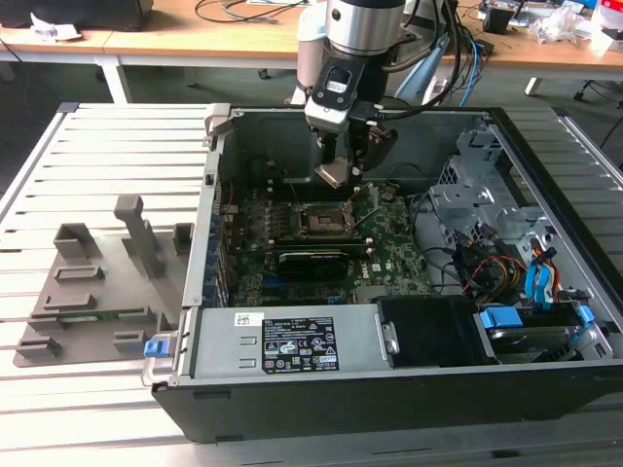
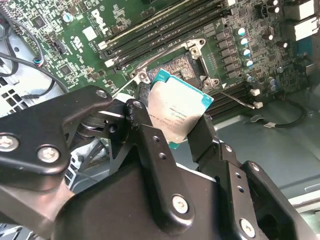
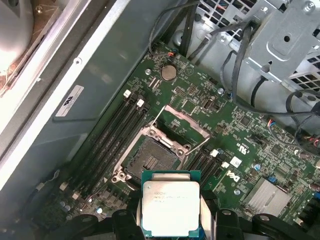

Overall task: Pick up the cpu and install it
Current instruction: 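Place the cpu into insertion slot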

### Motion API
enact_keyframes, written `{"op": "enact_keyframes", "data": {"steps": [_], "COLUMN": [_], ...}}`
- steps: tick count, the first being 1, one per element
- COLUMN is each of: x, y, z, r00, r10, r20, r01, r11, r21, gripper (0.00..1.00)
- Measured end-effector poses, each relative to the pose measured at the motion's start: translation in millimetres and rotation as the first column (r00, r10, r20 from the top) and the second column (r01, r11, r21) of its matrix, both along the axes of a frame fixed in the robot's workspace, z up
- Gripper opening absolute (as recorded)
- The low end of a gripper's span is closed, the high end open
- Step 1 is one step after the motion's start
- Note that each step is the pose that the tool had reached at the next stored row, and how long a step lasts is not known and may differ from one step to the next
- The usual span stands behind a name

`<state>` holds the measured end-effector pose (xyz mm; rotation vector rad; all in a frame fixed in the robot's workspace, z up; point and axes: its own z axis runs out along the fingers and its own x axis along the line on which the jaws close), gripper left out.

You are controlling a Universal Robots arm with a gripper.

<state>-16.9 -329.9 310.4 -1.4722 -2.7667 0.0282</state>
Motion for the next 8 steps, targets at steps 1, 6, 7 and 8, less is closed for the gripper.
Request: {"op": "enact_keyframes", "data": {"steps": [1,6,7,8], "x": [0.0,0.0,0.0,0.0], "y": [0.0,0.0,0.0,0.0], "z": [0.0,0.0,0.0,0.0], "r00": [1.0000,0.9991,0.9989,0.9988], "r10": [-0.005,-0.043,-0.047,-0.049], "r20": [0.0000,0.0000,0.0000,0.0000], "r01": [0.005,0.043,0.047,0.049], "r11": [1.0000,0.9991,0.9989,0.9988], "r21": [0.0000,-0.0006,-0.0007,-0.0007], "gripper": [0.55,0.55,0.55,0.55]}}
